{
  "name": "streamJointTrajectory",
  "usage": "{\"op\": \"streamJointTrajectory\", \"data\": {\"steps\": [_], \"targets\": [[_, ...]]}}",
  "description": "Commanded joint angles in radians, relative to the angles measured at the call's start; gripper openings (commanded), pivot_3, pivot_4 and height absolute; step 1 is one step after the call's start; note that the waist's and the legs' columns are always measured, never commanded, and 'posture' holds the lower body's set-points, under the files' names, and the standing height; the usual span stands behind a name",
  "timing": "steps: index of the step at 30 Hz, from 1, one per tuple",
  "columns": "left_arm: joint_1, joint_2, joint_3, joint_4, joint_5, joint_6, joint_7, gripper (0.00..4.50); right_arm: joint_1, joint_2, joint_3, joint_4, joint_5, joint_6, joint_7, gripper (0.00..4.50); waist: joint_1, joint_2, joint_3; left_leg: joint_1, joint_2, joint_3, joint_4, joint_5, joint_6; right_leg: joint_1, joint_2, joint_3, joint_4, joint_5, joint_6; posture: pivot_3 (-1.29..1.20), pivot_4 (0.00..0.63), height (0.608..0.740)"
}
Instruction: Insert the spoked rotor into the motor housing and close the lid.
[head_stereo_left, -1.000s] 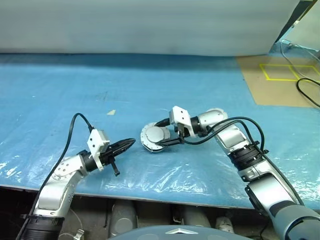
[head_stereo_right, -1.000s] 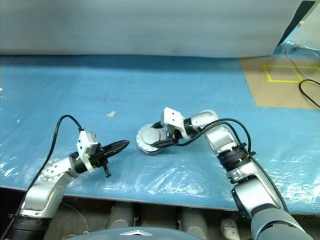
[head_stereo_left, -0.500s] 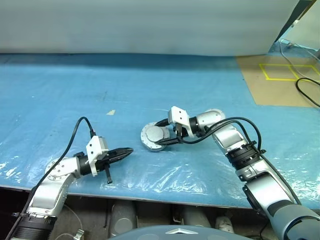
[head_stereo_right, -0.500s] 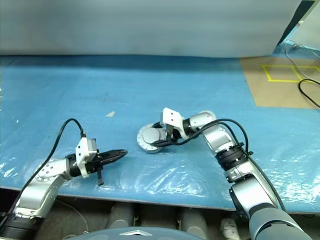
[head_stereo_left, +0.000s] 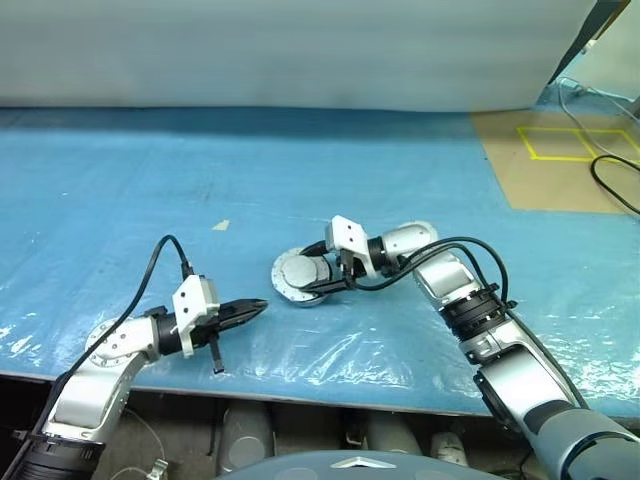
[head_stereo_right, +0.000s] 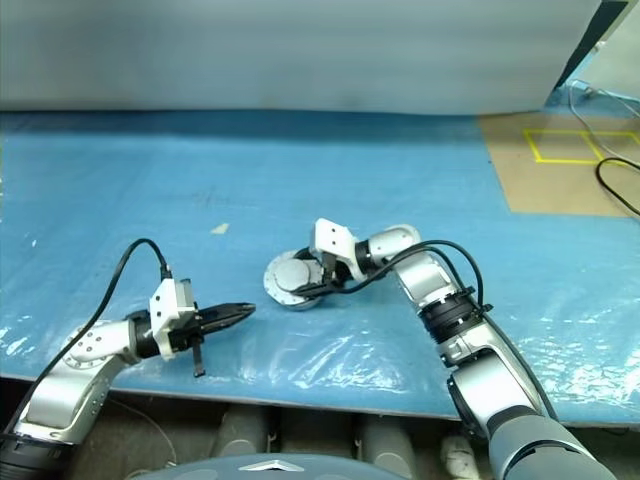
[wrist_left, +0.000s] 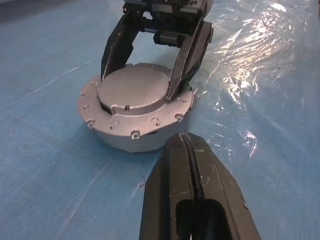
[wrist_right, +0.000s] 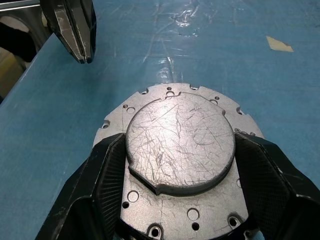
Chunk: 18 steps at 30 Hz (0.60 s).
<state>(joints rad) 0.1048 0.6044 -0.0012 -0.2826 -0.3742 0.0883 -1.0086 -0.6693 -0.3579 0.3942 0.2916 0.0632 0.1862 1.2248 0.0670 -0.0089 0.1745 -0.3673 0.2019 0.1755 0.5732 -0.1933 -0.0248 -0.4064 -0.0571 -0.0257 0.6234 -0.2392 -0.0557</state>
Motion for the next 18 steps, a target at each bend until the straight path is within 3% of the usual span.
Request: {"op": "streamJointTrajectory", "data": {"steps": [1, 18], "targets": [[-0.02, 0.005, 0.004, -0.072, -0.026, 0.055, 0.035, 0.0, -0.006, -0.008, 0.006, 0.005, -0.006, -0.024, 0.016, 3.0, 0.001, 0.0, 0.0, 0.0, 0.0, 0.0, 0.0, 0.0, 0.0, 0.0, 0.0, 0.0, 0.0, 0.0, 0.0, 0.0, 0.15, 0.74], [-0.062, 0.017, 0.012, -0.102, -0.055, 0.14, 0.049, 0.0, -0.022, -0.055, -0.044, -0.046, 0.045, 0.015, 0.063, 3.0, -0.001, 0.0, 0.0, 0.0, 0.0, 0.0, 0.002, 0.0, 0.0, 0.0, 0.0, 0.0, 0.0, 0.0, 0.0, 0.0, 0.15, 0.74]]}}
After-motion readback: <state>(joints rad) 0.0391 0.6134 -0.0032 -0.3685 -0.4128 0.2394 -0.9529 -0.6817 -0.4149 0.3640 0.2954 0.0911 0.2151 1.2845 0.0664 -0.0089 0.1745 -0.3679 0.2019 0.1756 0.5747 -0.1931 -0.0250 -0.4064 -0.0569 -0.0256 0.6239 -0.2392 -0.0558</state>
